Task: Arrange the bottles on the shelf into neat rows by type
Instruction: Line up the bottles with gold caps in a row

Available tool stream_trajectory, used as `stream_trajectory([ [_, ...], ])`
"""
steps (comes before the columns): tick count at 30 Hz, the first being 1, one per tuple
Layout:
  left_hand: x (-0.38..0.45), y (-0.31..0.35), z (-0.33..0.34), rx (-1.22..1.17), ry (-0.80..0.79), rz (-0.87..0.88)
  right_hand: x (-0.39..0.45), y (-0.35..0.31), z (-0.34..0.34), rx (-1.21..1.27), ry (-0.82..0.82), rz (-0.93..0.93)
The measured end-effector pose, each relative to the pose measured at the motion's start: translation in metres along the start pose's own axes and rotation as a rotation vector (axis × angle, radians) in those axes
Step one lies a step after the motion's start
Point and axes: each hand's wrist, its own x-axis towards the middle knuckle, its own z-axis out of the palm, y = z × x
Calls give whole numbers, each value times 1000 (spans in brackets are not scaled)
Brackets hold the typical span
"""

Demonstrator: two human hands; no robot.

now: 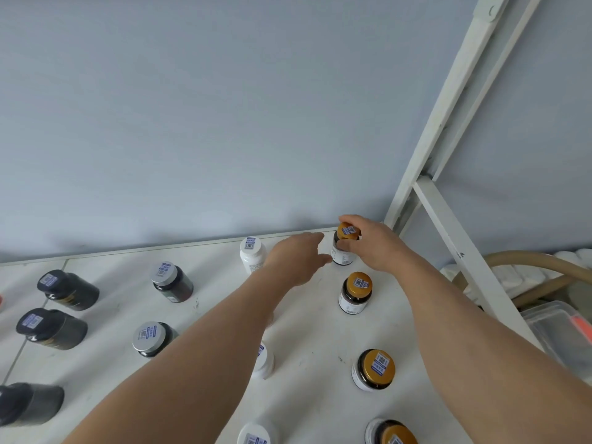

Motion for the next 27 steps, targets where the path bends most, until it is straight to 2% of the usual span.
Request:
stream_trajectory([
  [5, 3, -2, -5, -520, -43, -42, -3, -7, -12, -4, -7, -35],
  [9, 0, -1, -10, -703, -120, -10, -7, -15, -19, 8, -7, -61],
  [18, 2, -5, -12, -880, -226, -38, -15, -27, -25, 45, 59, -71],
  [27, 3, 1, -17, -889, -252, -11, -14, -23, -28, 48, 82, -68],
])
